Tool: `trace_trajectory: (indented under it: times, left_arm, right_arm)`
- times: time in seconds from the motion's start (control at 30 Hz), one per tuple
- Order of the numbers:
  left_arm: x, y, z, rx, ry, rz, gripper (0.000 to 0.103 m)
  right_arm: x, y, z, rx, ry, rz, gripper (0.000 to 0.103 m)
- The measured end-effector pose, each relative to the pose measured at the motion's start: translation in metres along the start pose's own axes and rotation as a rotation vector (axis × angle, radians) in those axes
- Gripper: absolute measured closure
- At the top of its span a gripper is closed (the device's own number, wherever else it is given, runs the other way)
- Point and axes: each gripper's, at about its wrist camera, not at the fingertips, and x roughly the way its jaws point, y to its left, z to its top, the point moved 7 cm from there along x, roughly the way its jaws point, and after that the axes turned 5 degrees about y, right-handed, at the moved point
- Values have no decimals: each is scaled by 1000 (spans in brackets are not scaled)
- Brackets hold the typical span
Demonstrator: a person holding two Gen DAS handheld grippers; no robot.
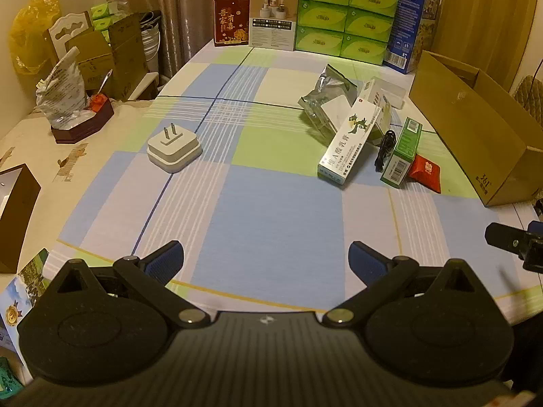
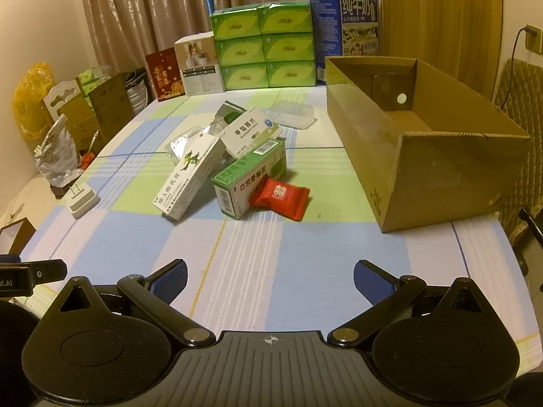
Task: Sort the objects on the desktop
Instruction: 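Move the left tool to the white plug adapter while the right tool approaches the white ointment box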
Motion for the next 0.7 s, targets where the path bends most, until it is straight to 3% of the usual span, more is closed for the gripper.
trace_trajectory:
  times: [0.7]
  left_arm:
    - [5,-3,1,8,19,-9,1]
  right_arm:
    - [5,-6,-1,20,11,4,2]
